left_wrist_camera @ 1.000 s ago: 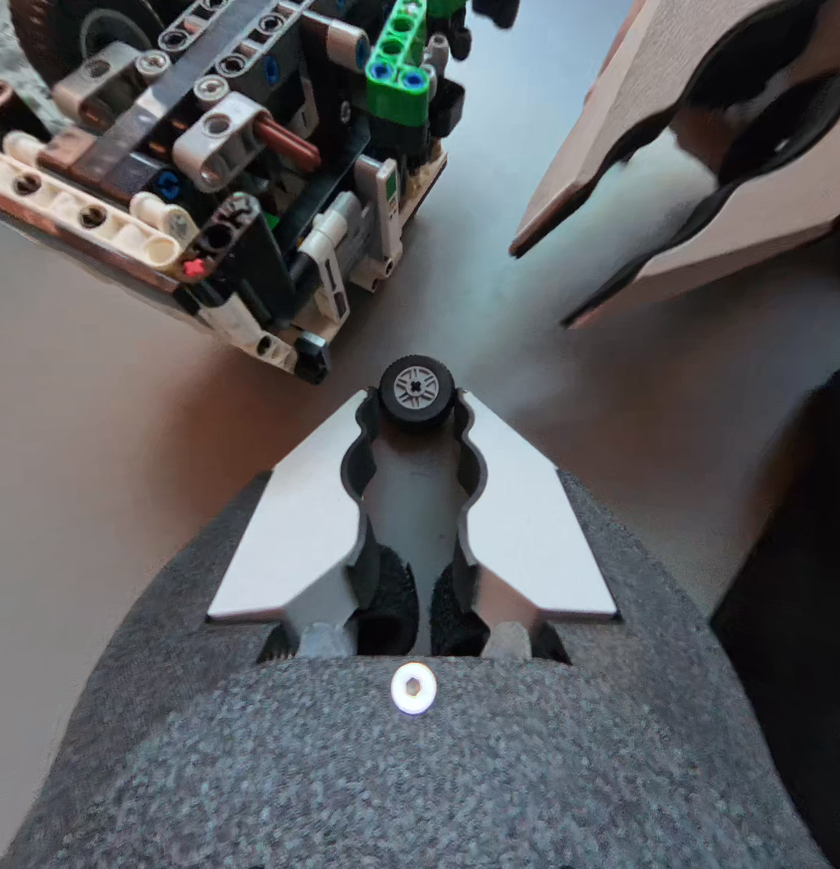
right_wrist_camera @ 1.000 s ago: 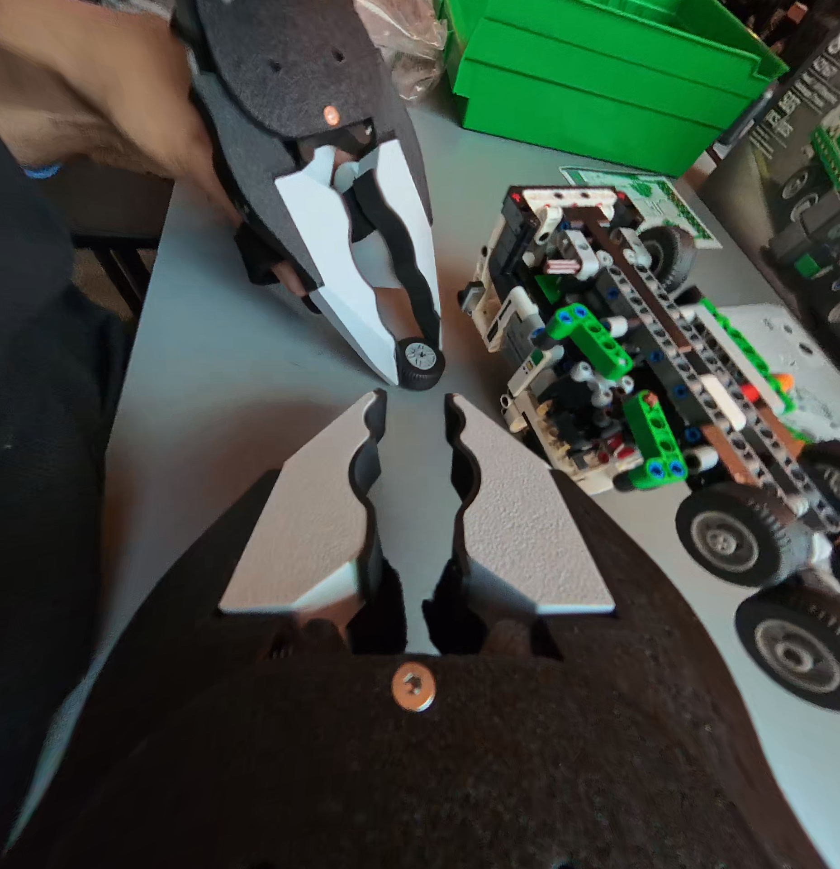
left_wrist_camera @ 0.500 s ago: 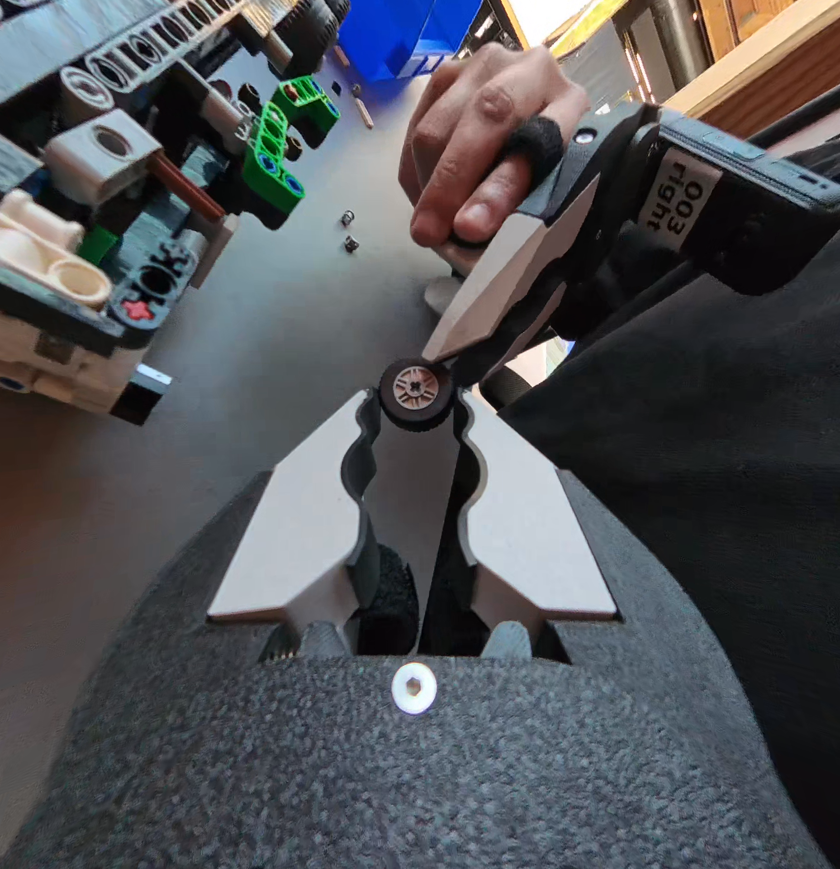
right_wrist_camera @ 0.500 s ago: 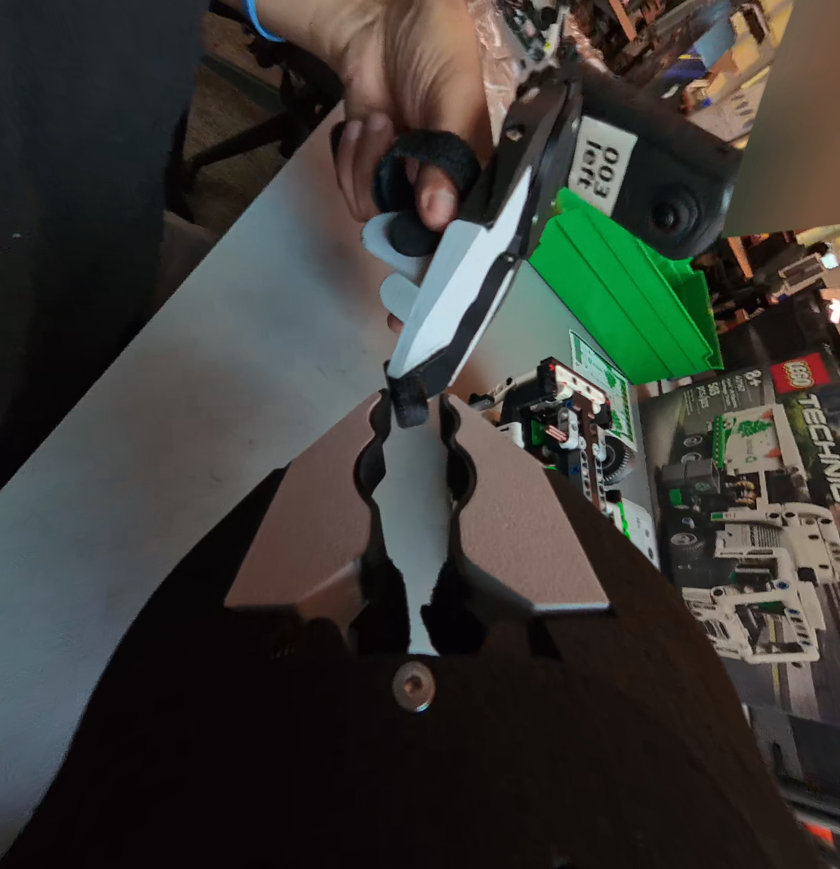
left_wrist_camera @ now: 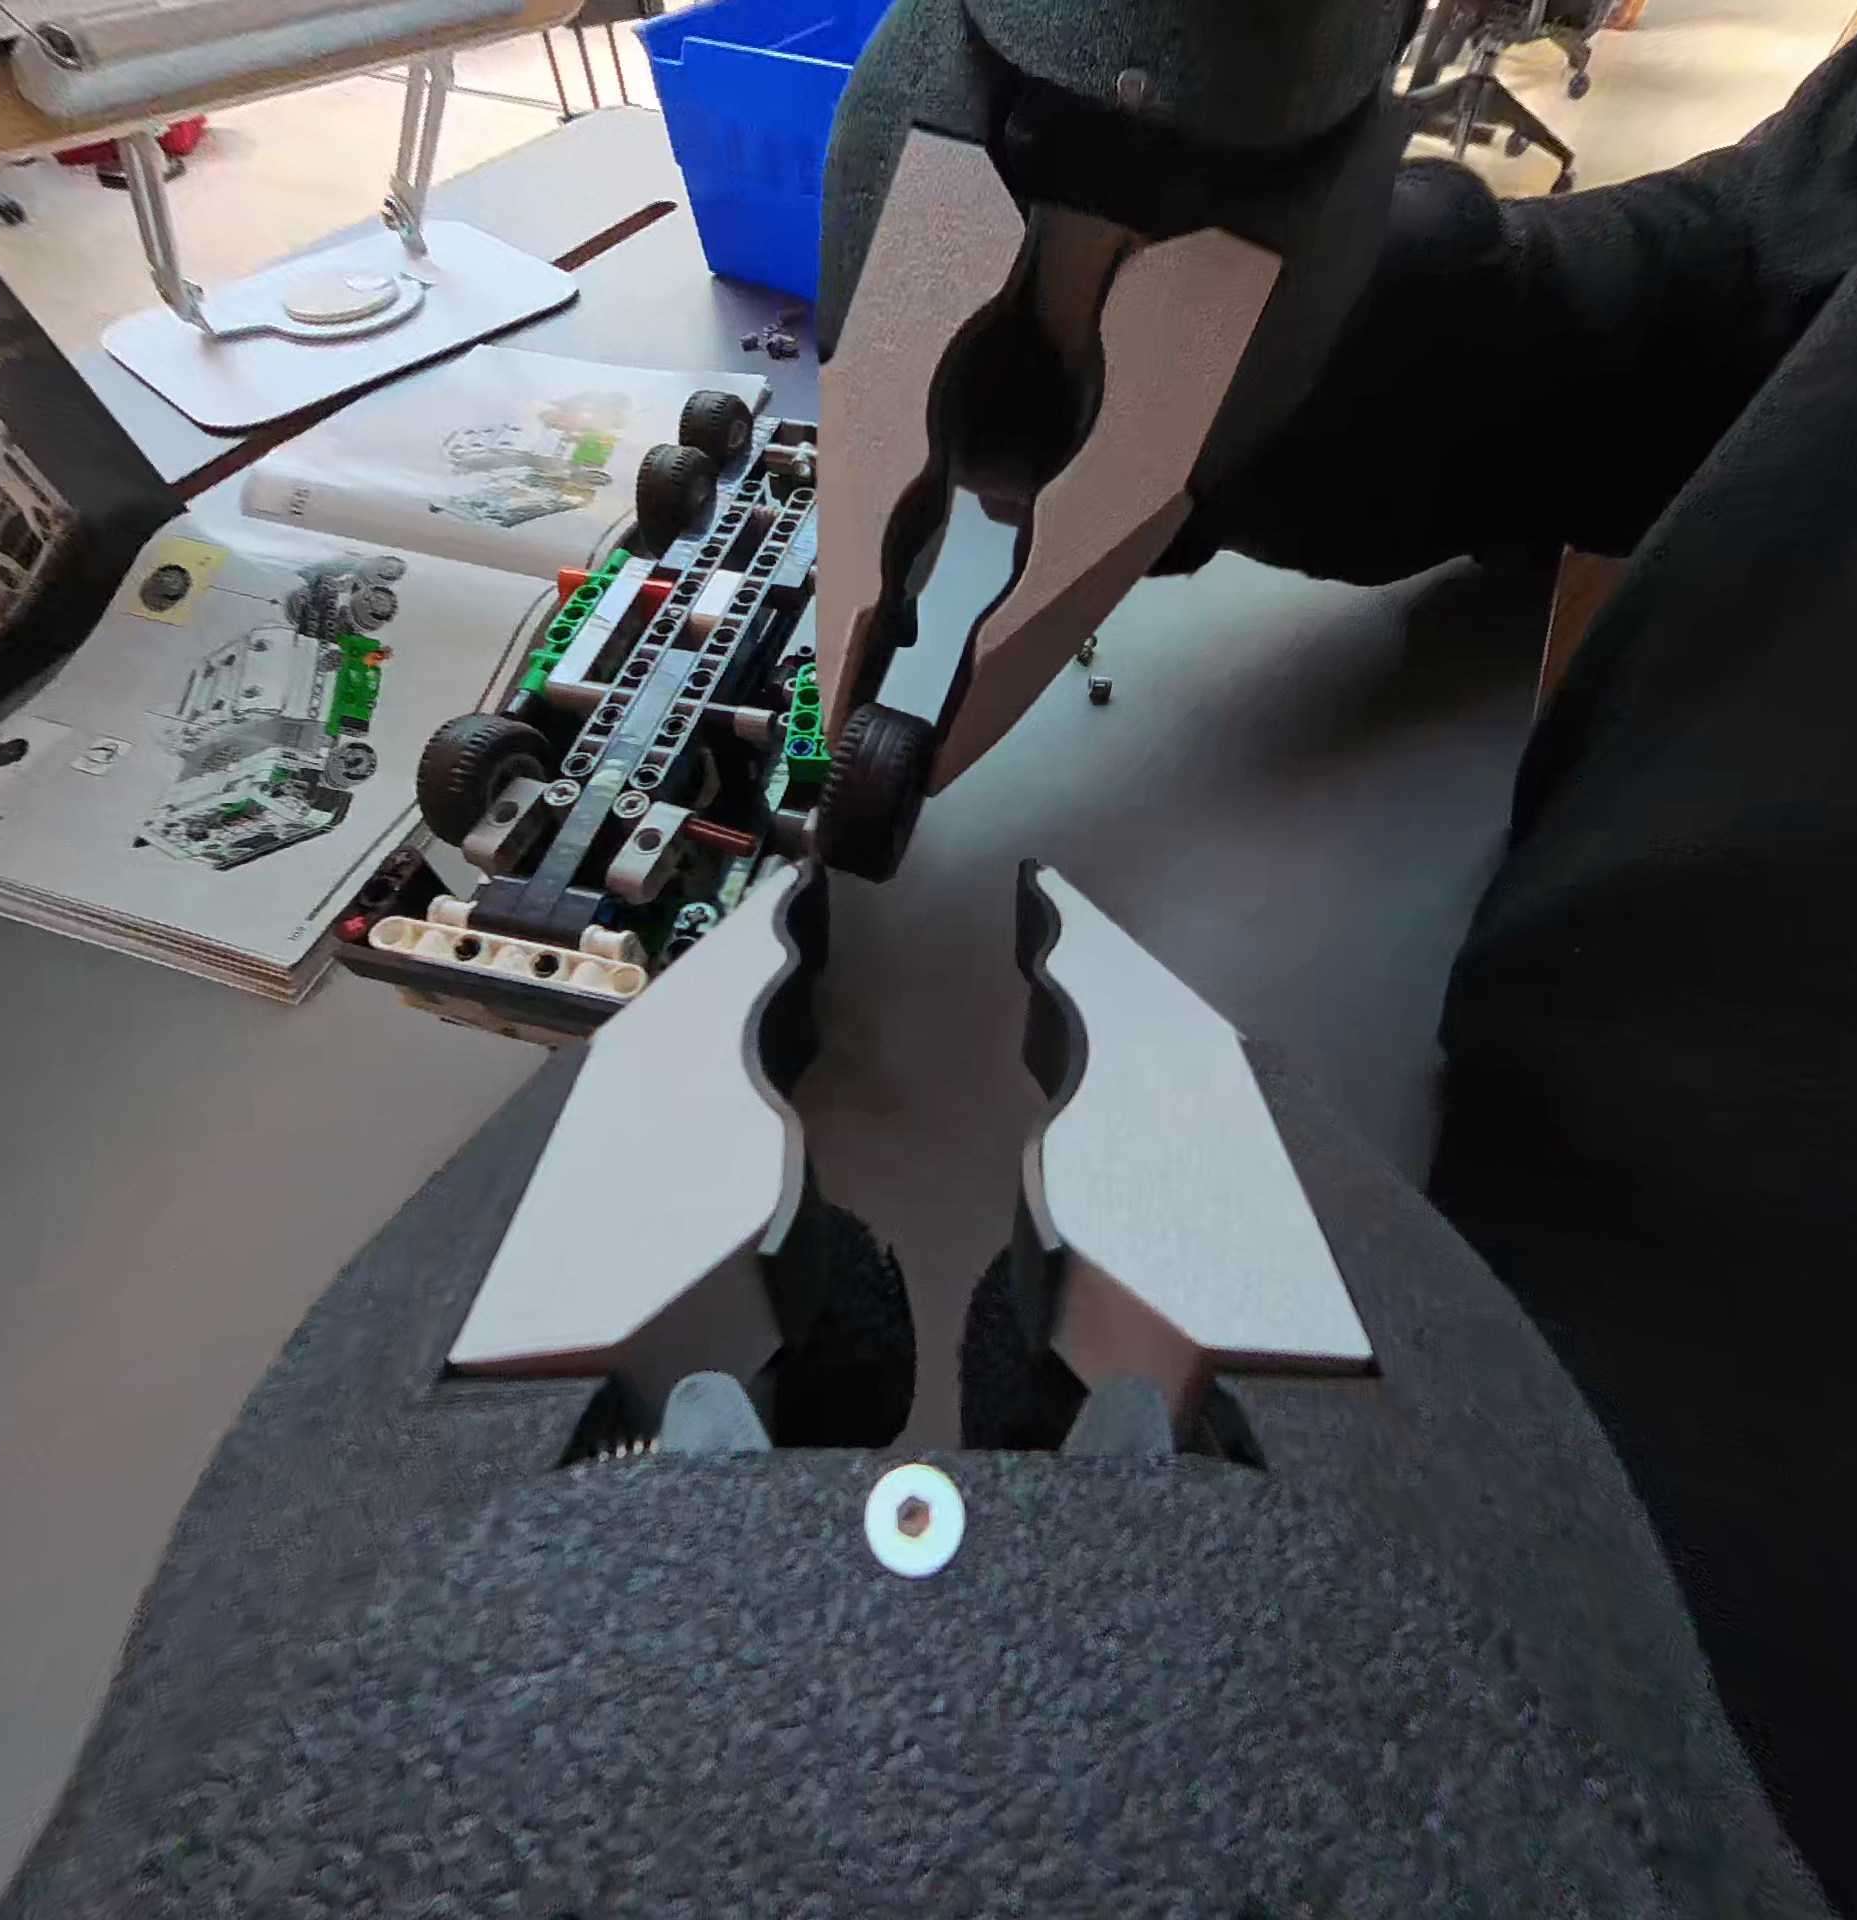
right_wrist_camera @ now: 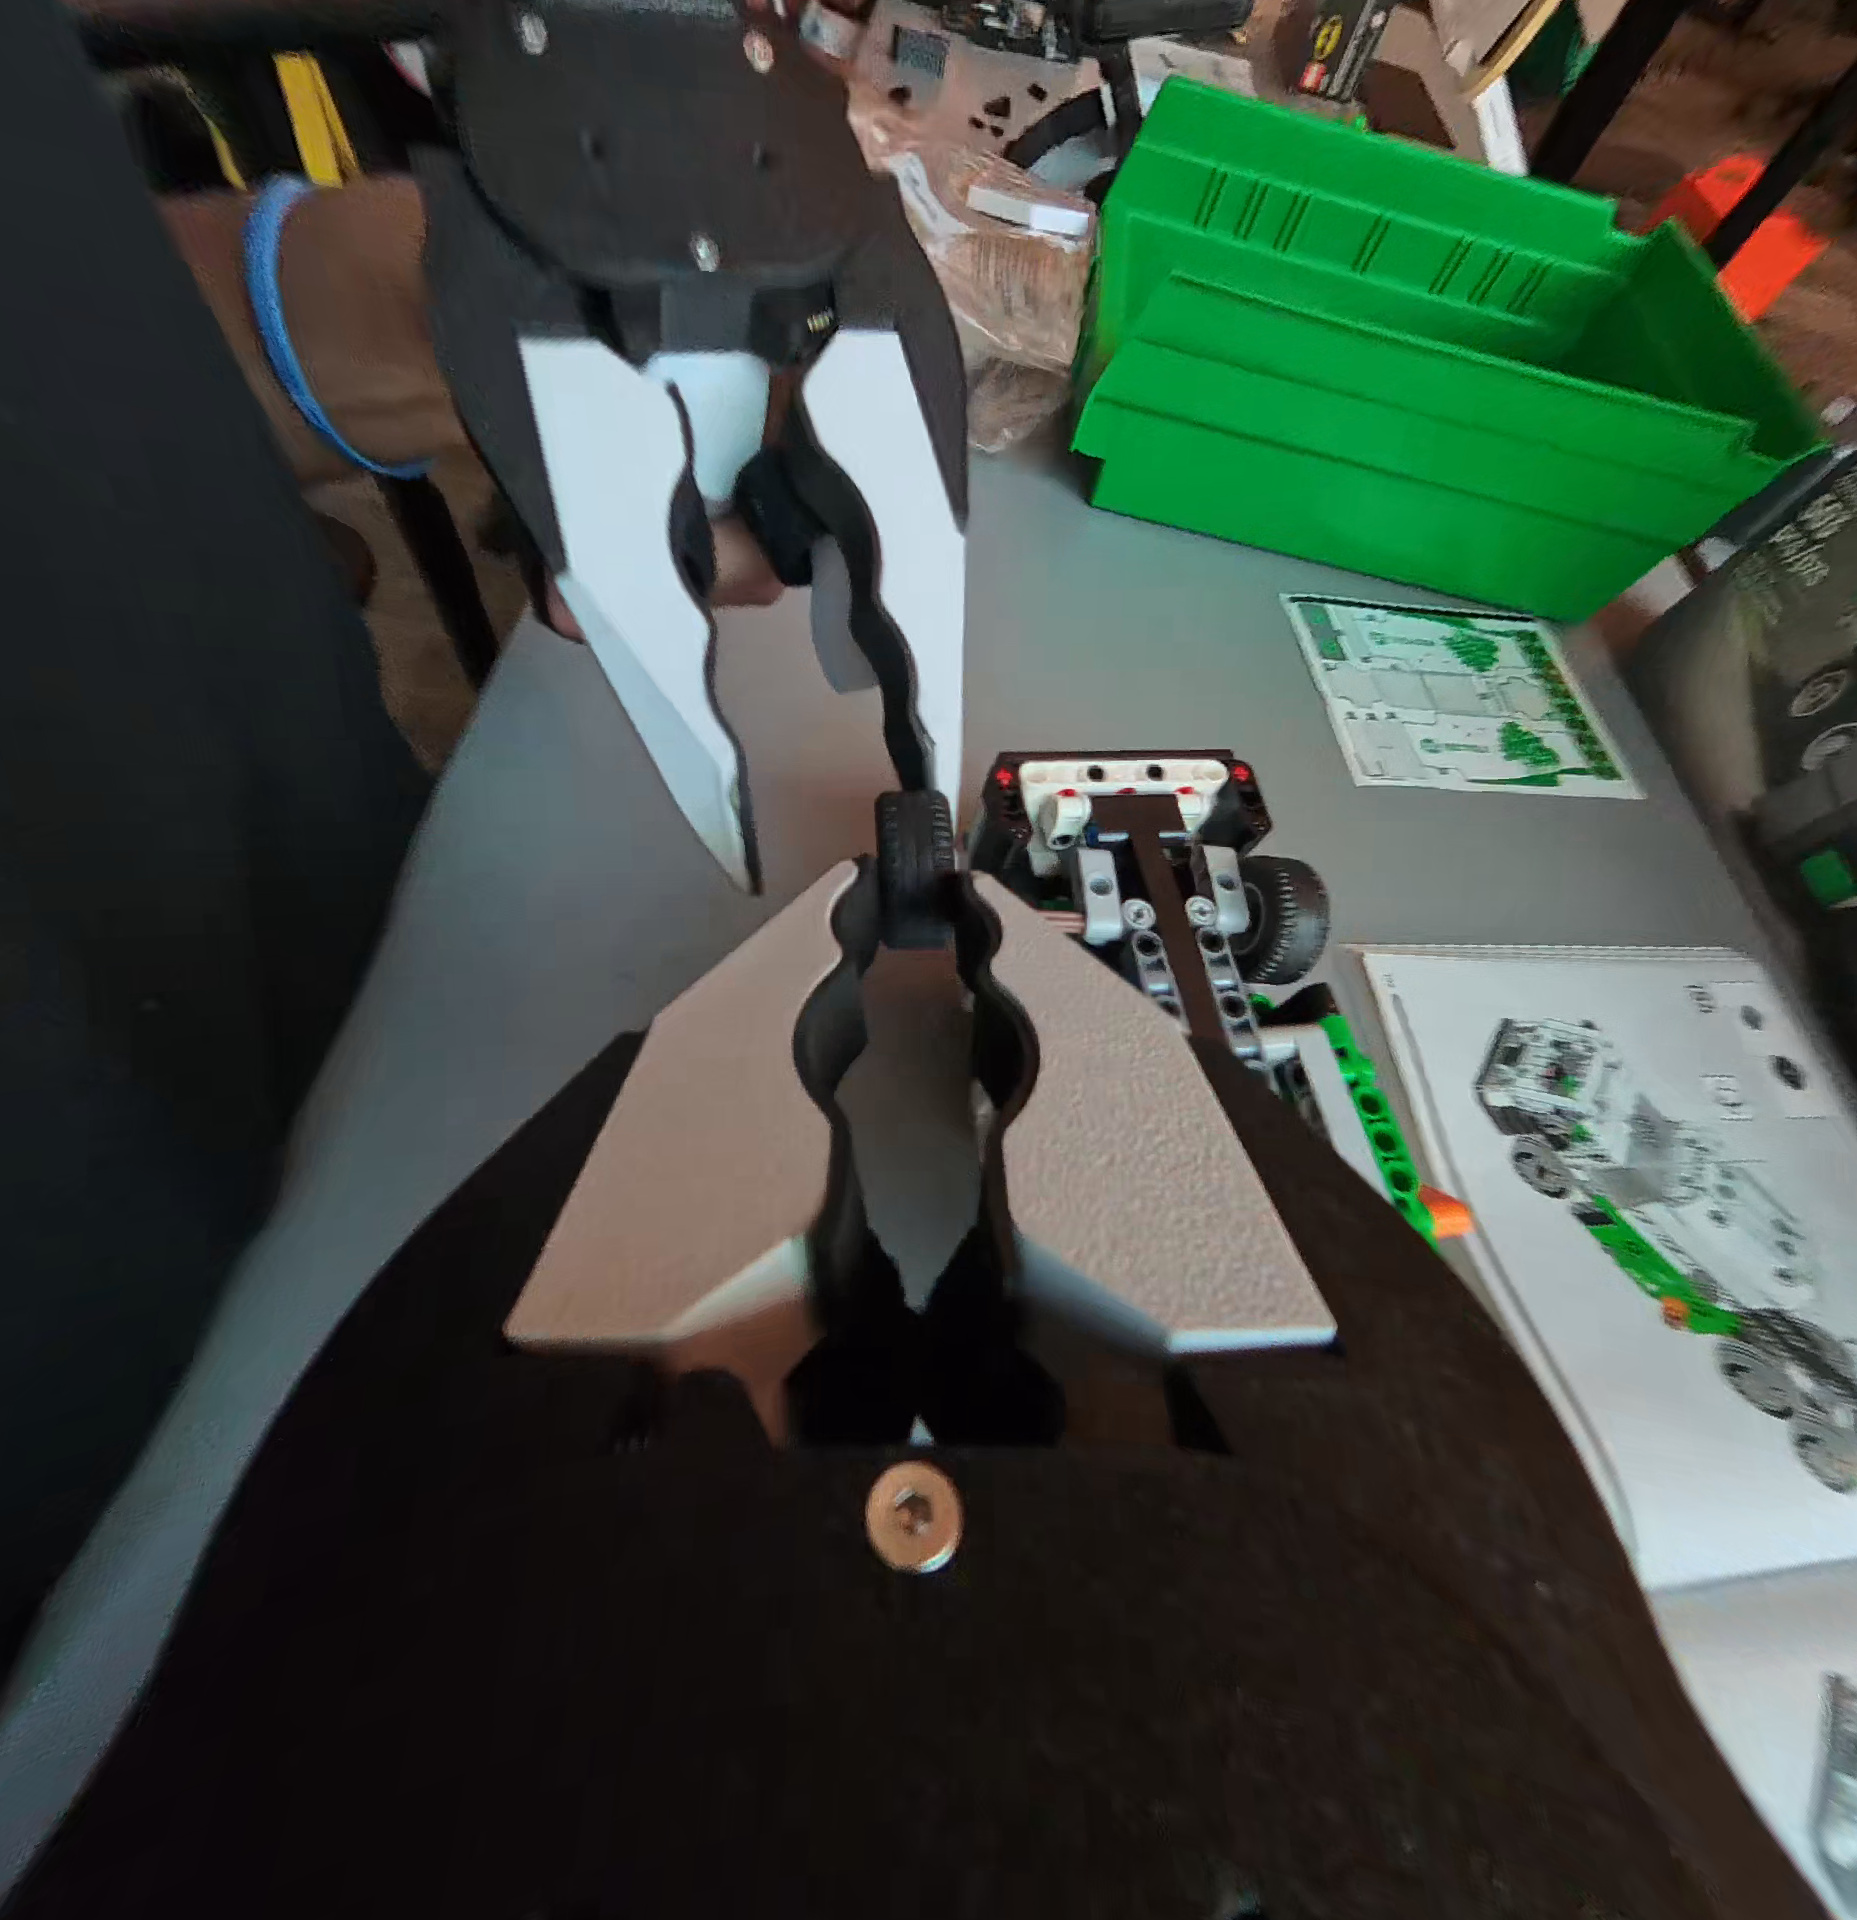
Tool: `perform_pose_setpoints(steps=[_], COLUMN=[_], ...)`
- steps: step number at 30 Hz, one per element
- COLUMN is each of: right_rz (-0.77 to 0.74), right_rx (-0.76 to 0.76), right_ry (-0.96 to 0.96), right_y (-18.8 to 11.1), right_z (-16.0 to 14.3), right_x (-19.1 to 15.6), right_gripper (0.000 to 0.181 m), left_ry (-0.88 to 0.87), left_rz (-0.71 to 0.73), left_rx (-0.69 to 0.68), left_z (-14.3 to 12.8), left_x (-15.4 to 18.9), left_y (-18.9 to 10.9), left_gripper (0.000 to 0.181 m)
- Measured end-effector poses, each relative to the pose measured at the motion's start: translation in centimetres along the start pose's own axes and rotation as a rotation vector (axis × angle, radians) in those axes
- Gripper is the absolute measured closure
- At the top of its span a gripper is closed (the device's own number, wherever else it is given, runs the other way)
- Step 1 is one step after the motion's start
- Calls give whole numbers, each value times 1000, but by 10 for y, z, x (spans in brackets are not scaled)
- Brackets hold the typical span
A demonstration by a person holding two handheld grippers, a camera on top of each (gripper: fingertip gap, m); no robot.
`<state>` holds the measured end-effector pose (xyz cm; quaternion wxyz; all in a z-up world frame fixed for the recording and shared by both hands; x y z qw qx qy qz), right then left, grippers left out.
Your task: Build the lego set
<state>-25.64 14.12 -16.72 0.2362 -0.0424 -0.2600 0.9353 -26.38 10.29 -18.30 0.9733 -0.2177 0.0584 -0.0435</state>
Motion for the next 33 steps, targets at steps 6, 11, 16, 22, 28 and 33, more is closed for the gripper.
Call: perform_pose_setpoints(steps=[6, 11, 16, 22, 28, 33], right_rz=[56, 37, -41, 62, 153, 225], right_rx=[-101, -100, -181, -417, -428, -421], right_ry=[12, 45, 0, -21, -56, -13], right_y=[14, 9, -17, 0, 11, 21], right_z=[-14, -11, 9, -26, -26, -29], right_x=[-5, 2, 21, 51, 54, 51], right_gripper=[168, 164, 121, 85, 79, 73], left_ry=[87, 113, 108, 155, 171, 159], left_rz=[62, 130, 135, 138, 152, 130], left_rx=[-9, -38, -56, -99, -115, -138], left_z=[-7, -9, -6, -3, 3, -3], left_x=[-4, -11, -14, -13, -17, -19], left_y=[7, 12, 9, 18, 13, 17], left_gripper=[167, 168, 168, 168, 169, 169])
Point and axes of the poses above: each gripper's, where its closed fingertips meet, y out along the fingers, z out of its top, x = y × z across the jaws, the point moved 2 cm from there along -y, back along the fingers, and after that the axes turned 13 degrees about z, right-handed, at the moved point
